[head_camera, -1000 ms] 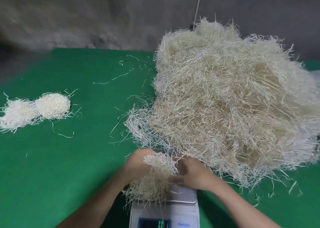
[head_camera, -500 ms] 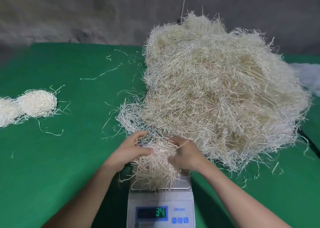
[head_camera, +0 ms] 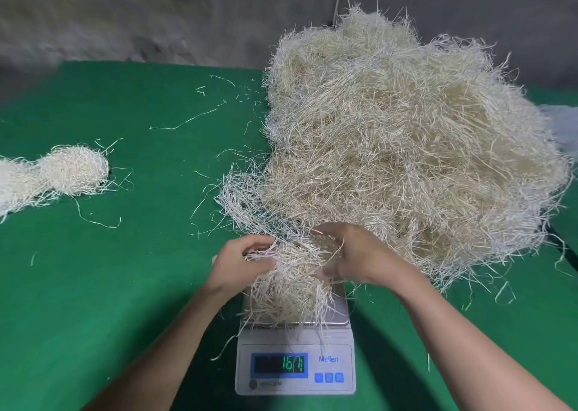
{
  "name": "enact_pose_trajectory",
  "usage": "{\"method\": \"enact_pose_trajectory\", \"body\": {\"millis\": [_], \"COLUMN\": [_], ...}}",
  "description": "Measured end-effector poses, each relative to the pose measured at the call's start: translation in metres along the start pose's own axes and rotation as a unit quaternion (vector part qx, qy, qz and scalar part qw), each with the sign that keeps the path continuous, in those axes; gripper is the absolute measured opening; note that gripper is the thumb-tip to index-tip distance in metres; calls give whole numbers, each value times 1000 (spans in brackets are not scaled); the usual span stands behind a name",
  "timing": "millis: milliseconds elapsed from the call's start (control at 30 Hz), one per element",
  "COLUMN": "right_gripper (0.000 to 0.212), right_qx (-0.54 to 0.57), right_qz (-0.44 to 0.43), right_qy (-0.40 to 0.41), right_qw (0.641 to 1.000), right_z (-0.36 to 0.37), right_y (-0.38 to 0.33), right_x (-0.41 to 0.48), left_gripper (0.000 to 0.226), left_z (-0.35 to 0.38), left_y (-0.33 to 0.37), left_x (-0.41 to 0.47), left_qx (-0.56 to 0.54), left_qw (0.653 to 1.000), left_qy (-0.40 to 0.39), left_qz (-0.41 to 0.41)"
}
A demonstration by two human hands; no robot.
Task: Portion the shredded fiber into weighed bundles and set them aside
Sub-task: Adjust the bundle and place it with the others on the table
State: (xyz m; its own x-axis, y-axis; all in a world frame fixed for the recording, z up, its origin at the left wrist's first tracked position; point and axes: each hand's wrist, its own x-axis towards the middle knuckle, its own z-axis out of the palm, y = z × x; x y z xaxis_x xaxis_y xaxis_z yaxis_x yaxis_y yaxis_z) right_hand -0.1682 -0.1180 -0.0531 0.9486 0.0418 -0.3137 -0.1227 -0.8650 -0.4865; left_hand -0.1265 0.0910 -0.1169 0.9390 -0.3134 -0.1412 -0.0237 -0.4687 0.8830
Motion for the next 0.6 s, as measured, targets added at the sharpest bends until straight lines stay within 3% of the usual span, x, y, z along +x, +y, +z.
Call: {"method": "enact_pose_trajectory", "body": {"millis": [167,367,600], "right_gripper": [57,43,42], "right_qx": [6,90,114], "right_qz": [-35,-73,-92], "right_qy": [80,212,207], "right_qw": [996,970,967], "right_z": [-18,-20,-15], "right_y": [-7,-8,-4], "right_x": [-11,-12,-9], "left_gripper": [28,33,30], "left_z": [-8,-15,-17], "left_y": [8,30,42], "left_x": [-2,-5,-7], "left_qx": [-45,-163,-193], "left_qw": [998,979,969], "left_qy": [53,97,124], "left_qz": [-9,68,91]}}
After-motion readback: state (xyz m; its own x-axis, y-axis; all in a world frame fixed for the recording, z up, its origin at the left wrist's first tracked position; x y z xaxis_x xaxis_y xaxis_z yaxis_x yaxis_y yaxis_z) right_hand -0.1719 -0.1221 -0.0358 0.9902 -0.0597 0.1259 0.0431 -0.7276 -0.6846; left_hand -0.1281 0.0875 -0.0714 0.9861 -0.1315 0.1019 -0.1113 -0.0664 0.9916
